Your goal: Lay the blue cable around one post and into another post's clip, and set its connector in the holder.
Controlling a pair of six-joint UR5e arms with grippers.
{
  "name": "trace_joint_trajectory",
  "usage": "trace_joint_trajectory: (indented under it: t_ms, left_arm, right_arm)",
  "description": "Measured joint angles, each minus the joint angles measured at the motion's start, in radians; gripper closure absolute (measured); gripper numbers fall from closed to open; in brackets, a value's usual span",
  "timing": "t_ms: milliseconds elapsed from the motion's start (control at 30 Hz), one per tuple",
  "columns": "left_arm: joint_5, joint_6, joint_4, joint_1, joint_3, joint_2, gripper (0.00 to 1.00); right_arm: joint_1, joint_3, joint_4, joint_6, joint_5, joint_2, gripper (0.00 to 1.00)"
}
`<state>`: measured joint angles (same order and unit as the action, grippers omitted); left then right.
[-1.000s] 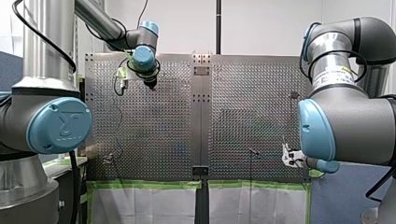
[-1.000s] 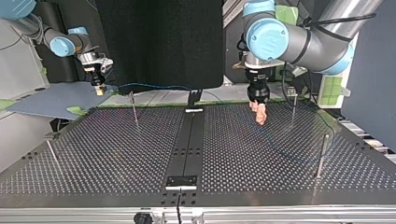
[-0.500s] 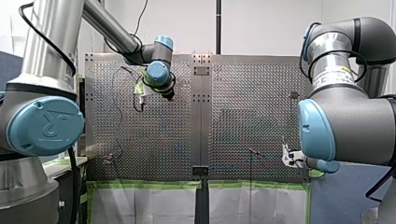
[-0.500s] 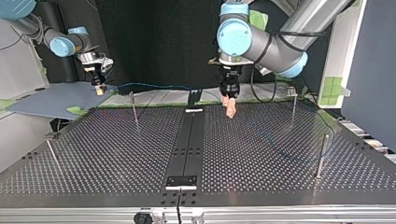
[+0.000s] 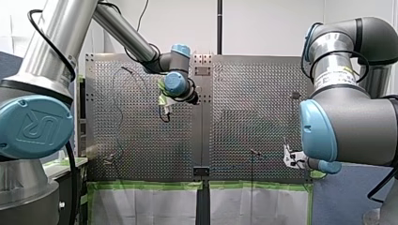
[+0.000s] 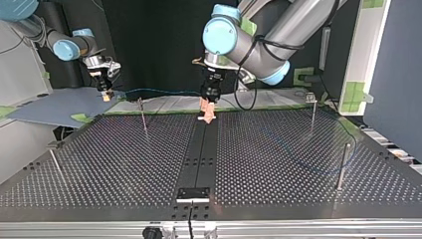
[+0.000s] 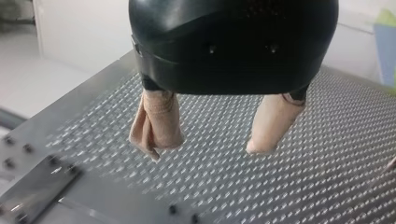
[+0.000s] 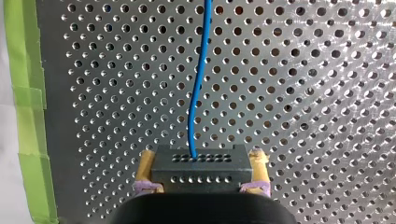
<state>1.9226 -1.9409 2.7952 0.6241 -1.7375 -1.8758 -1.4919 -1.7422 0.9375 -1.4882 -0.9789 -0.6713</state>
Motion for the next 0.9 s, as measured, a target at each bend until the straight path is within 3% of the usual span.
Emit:
trace_joint_trajectory:
  t_ms: [200, 567, 900]
  left_arm:
    - [0.010, 0.031, -0.048, 0.048, 0.001, -0.048, 0.00]
    - [0.015, 0.039, -0.129, 0.129, 0.003, -0.129, 0.00]
    - [0.074, 0.034, -0.217, 0.217, 0.003, -0.217, 0.00]
  right_arm:
    - [0.000, 0.000, 0.001, 0.000, 0.000, 0.000, 1.00]
    - [0.000, 0.000, 0.001, 0.000, 0.000, 0.000, 1.00]
    - [-0.001, 0.000, 0.001, 0.000, 0.000, 0.000, 1.00]
